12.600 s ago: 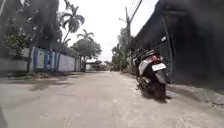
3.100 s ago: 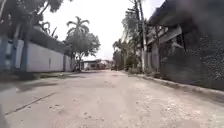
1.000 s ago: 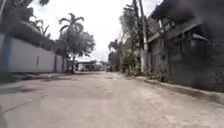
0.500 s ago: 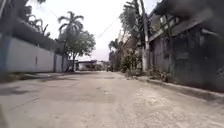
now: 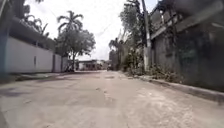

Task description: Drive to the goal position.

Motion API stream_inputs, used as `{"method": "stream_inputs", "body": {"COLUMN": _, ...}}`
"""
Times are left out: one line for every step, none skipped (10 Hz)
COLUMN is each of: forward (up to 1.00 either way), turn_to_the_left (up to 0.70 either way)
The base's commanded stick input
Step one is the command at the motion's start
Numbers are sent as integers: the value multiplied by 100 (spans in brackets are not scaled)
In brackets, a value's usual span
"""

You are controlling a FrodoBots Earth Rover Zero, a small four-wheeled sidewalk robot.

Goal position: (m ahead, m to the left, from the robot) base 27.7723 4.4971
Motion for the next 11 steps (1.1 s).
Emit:
{"method": "stream_inputs", "body": {"forward": 50, "turn_to_the_left": 1}}
{"method": "stream_inputs", "body": {"forward": 50, "turn_to_the_left": 1}}
{"method": "stream_inputs", "body": {"forward": 50, "turn_to_the_left": 1}}
{"method": "stream_inputs", "body": {"forward": 50, "turn_to_the_left": 1}}
{"method": "stream_inputs", "body": {"forward": 50, "turn_to_the_left": 1}}
{"method": "stream_inputs", "body": {"forward": 50, "turn_to_the_left": 1}}
{"method": "stream_inputs", "body": {"forward": 50, "turn_to_the_left": 1}}
{"method": "stream_inputs", "body": {"forward": 50, "turn_to_the_left": 1}}
{"method": "stream_inputs", "body": {"forward": 50, "turn_to_the_left": 1}}
{"method": "stream_inputs", "body": {"forward": 50, "turn_to_the_left": 1}}
{"method": "stream_inputs", "body": {"forward": 50, "turn_to_the_left": 1}}
